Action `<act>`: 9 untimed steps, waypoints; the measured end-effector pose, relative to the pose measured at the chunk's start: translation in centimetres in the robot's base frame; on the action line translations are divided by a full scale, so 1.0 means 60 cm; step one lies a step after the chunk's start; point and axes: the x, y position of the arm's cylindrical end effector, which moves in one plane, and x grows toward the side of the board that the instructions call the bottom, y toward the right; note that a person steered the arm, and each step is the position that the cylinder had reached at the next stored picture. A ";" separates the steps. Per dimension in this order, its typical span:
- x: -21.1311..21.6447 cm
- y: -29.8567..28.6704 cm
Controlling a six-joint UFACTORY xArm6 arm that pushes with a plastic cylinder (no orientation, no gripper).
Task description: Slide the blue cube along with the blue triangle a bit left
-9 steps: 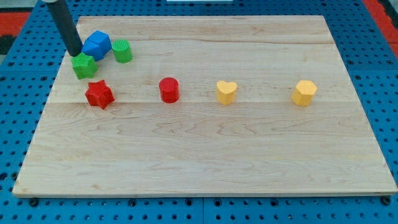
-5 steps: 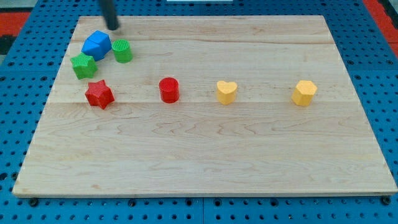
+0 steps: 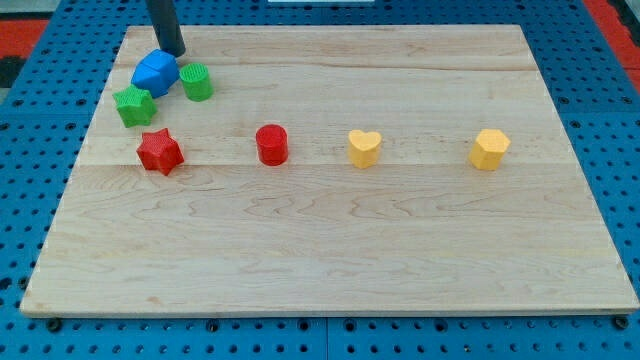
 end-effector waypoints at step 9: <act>0.004 -0.050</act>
